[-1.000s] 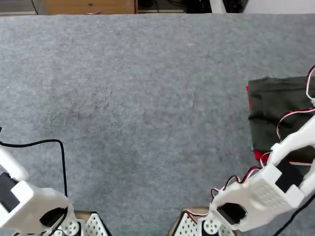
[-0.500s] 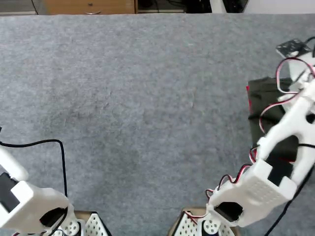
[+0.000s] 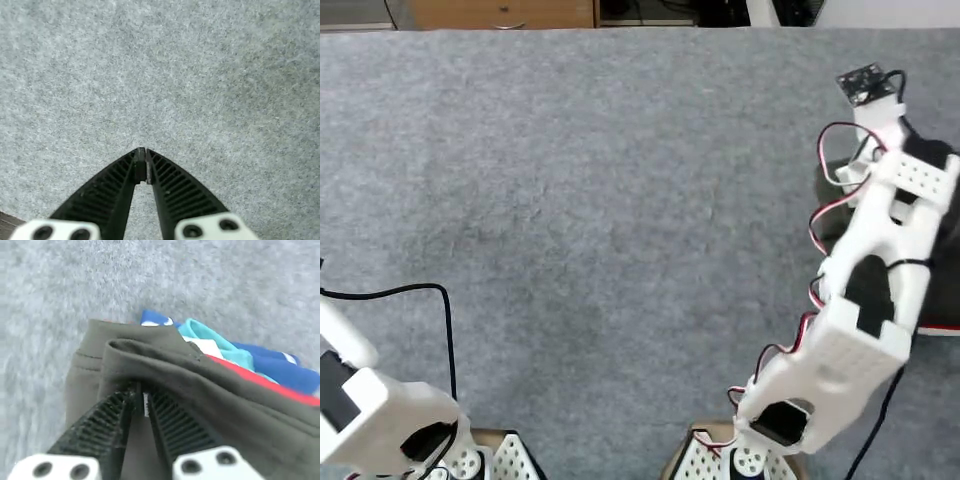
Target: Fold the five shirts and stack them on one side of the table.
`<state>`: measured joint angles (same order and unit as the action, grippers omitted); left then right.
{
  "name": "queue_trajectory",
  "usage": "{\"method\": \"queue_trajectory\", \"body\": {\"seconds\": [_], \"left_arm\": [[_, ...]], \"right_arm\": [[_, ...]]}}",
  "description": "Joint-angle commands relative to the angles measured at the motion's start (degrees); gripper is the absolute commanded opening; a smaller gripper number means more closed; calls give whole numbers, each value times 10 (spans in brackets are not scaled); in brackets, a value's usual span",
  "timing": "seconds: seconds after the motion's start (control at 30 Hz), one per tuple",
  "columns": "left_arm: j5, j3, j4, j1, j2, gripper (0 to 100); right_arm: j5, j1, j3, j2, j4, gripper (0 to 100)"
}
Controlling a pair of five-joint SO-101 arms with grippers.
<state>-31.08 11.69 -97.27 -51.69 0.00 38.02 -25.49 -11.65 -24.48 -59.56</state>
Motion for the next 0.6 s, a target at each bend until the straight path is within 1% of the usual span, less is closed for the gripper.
{"method": "queue_trajectory", "body": {"seconds": [0.0, 0.07, 0.17, 0.4, 0.5, 0.57], "left_arm": [[-4, 2, 3, -3, -29, 18], [-4, 2, 3, -3, -29, 18], [-4, 2, 3, -3, -29, 18], [-4, 1, 3, -3, -29, 18], [-4, 1, 3, -2, -29, 18], [-4, 1, 3, -1, -29, 18]], "right_arm": [[-16, 15, -53, -32, 28, 2], [-31, 16, -92, -48, 15, 2], [-62, 16, -158, -44, -41, 2], [-69, 16, -291, -34, -275, 3], [-68, 16, -326, -36, -369, 3], [-68, 13, -330, -36, -413, 3]]}}
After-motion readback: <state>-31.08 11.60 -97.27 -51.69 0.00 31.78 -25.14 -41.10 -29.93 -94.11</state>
